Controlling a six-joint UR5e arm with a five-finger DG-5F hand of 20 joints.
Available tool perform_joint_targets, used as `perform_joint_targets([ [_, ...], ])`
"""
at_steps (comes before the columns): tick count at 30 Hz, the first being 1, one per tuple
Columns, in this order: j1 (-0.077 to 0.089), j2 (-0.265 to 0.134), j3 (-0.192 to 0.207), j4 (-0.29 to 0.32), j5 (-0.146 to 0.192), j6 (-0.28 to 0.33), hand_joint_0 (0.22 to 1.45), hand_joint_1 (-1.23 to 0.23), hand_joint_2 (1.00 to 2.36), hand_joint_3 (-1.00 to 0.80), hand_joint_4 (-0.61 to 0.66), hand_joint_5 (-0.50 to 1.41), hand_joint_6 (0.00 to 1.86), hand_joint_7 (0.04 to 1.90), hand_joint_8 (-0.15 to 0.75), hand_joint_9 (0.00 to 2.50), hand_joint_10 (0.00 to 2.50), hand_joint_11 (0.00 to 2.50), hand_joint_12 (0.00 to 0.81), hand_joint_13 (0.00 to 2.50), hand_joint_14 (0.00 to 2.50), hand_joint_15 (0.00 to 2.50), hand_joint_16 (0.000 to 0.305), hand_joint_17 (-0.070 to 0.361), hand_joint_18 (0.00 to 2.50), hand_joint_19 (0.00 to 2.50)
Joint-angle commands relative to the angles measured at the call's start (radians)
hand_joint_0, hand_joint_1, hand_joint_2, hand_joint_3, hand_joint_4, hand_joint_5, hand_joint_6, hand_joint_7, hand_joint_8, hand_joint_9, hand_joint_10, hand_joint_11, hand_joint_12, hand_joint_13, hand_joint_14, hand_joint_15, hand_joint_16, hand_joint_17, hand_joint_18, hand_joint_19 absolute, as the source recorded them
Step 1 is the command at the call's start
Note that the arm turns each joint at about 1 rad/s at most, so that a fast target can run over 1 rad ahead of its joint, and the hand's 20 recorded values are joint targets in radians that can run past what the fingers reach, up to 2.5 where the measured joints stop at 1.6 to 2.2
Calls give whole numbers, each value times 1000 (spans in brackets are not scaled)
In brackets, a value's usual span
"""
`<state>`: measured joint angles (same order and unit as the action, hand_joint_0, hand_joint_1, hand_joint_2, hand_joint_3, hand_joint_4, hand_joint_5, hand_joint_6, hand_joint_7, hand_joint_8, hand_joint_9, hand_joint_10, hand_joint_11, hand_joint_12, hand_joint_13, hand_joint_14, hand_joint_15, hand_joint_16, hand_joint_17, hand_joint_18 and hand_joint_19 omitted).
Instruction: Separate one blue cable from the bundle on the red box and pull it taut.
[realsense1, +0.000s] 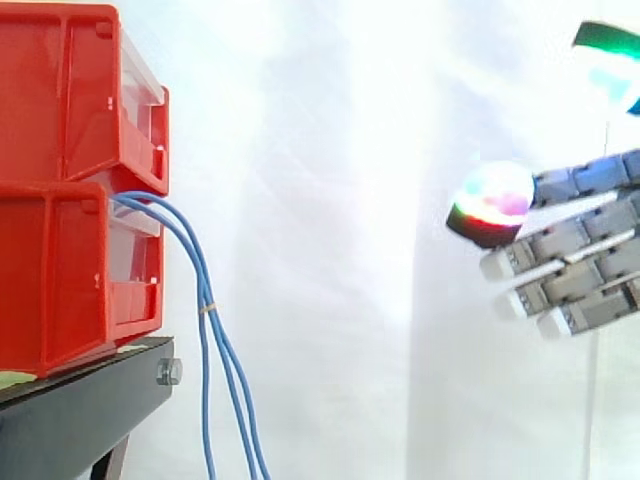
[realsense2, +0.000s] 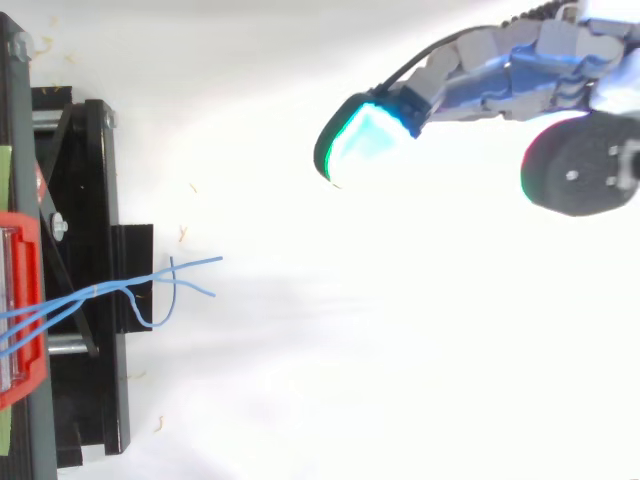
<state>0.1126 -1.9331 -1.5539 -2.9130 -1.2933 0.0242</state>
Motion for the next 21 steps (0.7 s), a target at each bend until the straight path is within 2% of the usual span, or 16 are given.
perform_joint_targets([
  [1,-1,-27,0,17,0,17,483,-476,1000,-500,63,-262,501,584,154,294,0,0,286,200,0,34,47,106,0,119],
  [6,-2,-27,0,49,-1,17,486,-479,1000,-500,66,-261,501,586,158,310,0,0,287,200,0,33,47,106,0,120],
  [21,-2,-30,0,87,3,6,494,-485,1000,-500,111,-245,501,602,167,342,0,0,291,211,2,49,47,105,0,125],
])
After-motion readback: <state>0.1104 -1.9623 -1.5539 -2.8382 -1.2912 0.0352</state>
